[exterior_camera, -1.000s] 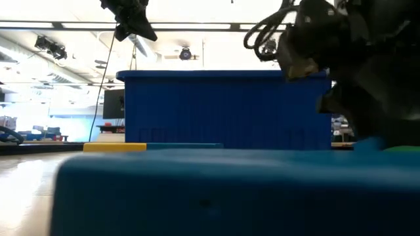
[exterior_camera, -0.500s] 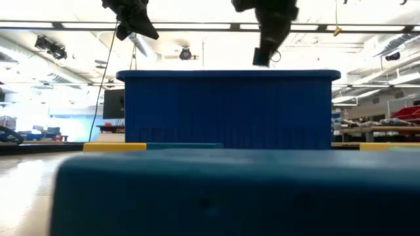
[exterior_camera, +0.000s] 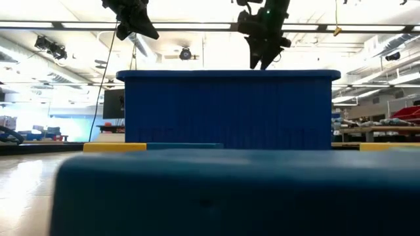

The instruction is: Sort Items/Unsort Items

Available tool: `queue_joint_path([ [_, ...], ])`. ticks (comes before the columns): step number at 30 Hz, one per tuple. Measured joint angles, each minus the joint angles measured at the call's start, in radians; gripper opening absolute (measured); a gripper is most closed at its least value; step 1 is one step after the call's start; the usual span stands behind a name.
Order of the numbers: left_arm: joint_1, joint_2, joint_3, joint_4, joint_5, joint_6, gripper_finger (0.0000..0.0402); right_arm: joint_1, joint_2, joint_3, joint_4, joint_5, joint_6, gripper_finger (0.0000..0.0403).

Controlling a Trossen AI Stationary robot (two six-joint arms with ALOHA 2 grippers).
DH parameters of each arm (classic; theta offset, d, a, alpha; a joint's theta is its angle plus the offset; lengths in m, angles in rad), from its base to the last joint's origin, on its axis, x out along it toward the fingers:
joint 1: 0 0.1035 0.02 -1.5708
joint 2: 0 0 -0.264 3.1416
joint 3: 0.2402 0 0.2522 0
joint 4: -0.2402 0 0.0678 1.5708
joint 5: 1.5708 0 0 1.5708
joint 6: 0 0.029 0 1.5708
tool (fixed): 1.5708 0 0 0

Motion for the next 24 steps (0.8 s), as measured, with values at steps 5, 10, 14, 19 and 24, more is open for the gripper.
queue_joint_path([
  [5,0.000,0.000,0.000,-0.007,0.001,0.000,0.0012,0.004,-0.028,0.000,-0.002,-0.085,-0.002,0.0337],
  [10,0.000,0.000,0.000,-0.007,0.001,0.002,0.0012,0.108,-0.042,0.000,-0.012,-0.268,-0.059,0.0340],
  [14,0.000,0.000,0.000,-0.007,0.001,0.027,0.0012,0.271,-0.043,-0.011,-0.015,-0.446,-0.116,0.0314],
  [19,0.000,0.000,0.000,-0.007,-0.013,0.029,0.0012,0.513,-0.043,-0.090,0.045,-0.463,-0.087,0.0285],
  [24,0.000,0.000,0.000,-0.007,-0.016,0.049,0.0012,0.702,-0.041,-0.214,0.219,-0.428,-0.075,0.0268],
])
